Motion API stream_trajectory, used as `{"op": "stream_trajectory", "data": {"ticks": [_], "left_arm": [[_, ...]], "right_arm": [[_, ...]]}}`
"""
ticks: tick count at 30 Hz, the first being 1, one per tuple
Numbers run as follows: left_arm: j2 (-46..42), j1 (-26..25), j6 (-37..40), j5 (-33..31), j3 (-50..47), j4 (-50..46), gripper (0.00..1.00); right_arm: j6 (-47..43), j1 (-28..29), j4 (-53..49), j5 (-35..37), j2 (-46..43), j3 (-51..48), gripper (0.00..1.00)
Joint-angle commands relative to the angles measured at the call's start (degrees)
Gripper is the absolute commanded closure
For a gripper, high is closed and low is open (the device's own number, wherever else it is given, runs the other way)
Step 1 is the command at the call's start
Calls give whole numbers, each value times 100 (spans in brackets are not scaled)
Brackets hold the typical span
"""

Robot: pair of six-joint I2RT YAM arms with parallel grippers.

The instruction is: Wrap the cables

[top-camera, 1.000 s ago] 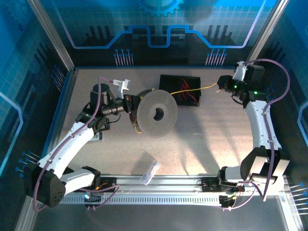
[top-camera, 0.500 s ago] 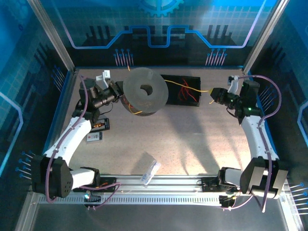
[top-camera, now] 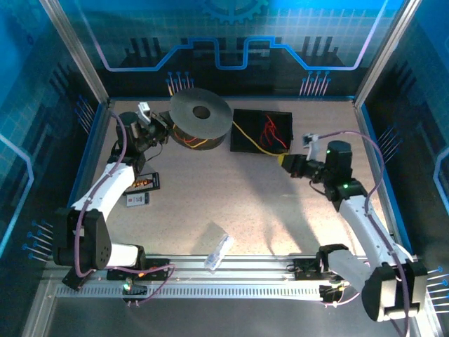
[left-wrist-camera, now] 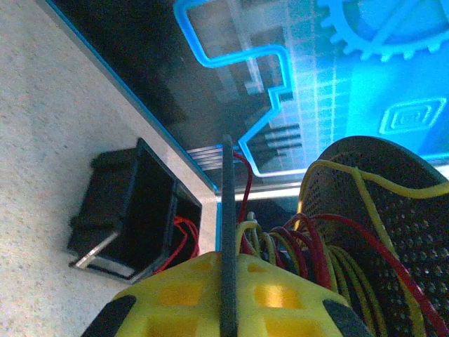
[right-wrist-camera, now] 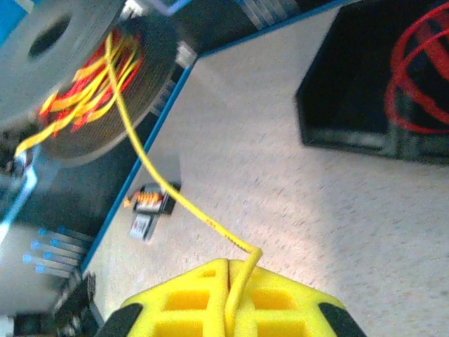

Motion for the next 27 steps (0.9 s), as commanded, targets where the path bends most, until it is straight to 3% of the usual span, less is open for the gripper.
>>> {"op": "stream_trajectory", "data": {"ticks": [1, 8, 13, 20, 27], "left_arm": [[10, 281, -345, -816, 348, 693, 100], [169, 416, -286, -1158, 254, 634, 100], [192, 374, -93, -1257, 234, 510, 100], [18, 315, 311, -1526, 157, 155, 100], [-63, 93, 810, -1947, 210, -202, 100]], "right_arm": [[-416, 735, -15, 310, -377, -306, 100], [-576, 2072, 267, 920, -827, -682, 100], [-548, 2466, 576, 978, -422, -543, 100], [-1210, 3751, 526, 1344, 231, 93, 100], [-1244, 3947, 315, 1966, 453, 336, 100]]}}
